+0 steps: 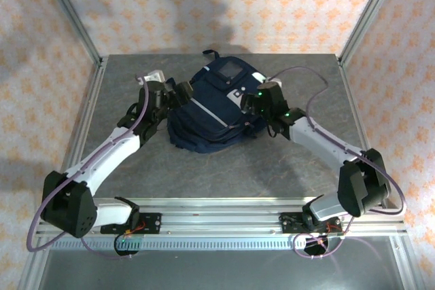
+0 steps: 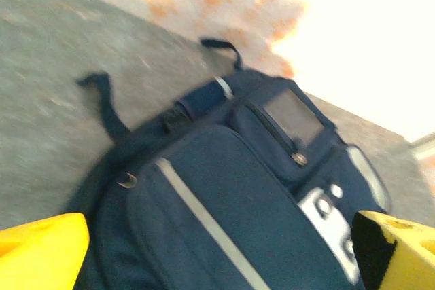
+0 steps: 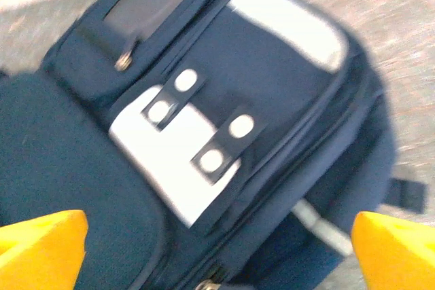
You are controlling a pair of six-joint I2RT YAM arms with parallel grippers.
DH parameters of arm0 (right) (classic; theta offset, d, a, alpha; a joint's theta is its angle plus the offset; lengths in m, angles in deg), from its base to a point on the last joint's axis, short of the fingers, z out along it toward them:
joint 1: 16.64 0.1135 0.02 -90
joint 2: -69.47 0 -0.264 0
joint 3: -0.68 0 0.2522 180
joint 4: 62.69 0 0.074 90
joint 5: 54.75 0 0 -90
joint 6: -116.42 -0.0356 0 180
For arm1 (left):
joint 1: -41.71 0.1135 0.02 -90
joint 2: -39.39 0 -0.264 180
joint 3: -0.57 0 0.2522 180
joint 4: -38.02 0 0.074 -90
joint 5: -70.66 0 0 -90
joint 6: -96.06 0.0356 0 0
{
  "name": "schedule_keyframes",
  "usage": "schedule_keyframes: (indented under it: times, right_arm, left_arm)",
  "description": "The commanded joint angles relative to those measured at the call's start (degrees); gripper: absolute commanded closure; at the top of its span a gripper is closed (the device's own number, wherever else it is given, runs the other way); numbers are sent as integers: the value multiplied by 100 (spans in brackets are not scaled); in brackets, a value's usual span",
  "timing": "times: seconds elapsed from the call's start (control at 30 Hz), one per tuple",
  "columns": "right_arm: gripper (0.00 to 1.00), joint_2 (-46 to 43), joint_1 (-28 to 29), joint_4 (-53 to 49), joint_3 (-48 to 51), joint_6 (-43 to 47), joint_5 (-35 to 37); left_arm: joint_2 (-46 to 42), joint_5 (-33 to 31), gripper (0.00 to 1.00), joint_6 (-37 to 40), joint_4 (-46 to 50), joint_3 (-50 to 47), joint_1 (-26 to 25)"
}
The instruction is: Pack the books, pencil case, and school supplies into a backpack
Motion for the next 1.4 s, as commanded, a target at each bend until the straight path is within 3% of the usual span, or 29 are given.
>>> schedule_keyframes:
  times: [0.0,0.17,0.3,0.37,0.47,0.6,0.77,0.9,0.93,1.0,1.07,1.1,1.17,1.23,1.27,1.37]
  right_arm:
    - [0,-280,-447,69,-121,-145,676]
    - [0,-897,-1079,743,752,-71,1708]
    - [0,-1676,-1504,2200,2191,-34,2897]
    - [0,-1937,-1667,2997,2874,106,3122]
    - [0,-2067,-1670,4437,3829,658,3446]
    - [0,-1802,-1701,5752,4482,1025,3354]
    - [0,-855,-1731,7862,5060,1514,2778]
    - [0,1,-1807,9197,5266,1734,2294]
    - [0,49,-1812,9014,5164,1798,2157]
    - [0,65,-1904,8687,5068,1862,1472]
    - [0,659,-2038,9601,5203,1891,1300]
    - [0,750,-2037,9698,5131,1904,1308]
    - [0,508,-2148,8223,4647,1674,1159]
    - [0,631,-2280,8697,4763,1643,1037]
    - [0,484,-2283,8303,4671,1623,999]
    - [0,500,-2265,8362,4698,1640,1009]
  left_arm:
    - [-373,-1455,1,771,239,-137,185]
    - [-1169,-1793,1,1121,-531,-1070,733]
    - [-1831,-2219,1,1806,-2149,-2453,876]
    - [-2013,-2400,1,1975,-2937,-3081,935]
    - [-1902,-2641,1,1777,-3325,-3487,1154]
    - [-1159,-2914,1,2138,-4696,-4072,1225]
    - [327,-2985,1,2873,-7209,-4544,1230]
    - [1071,-2559,1,2952,-8411,-4676,1302]
    - [1297,-2350,1,3143,-8927,-4749,1275]
    - [1303,-1764,1,3173,-8607,-4771,1255]
    - [1975,-1853,1,3427,-9913,-4896,1237]
    - [1936,-1943,0,3444,-9700,-4832,1188]
    - [1476,-1932,0,3045,-7991,-4351,1330]
    - [1669,-1658,0,2971,-8144,-4318,1563]
    - [1649,-1648,0,2967,-8232,-4300,1566]
    - [1648,-1651,0,2958,-8124,-4300,1562]
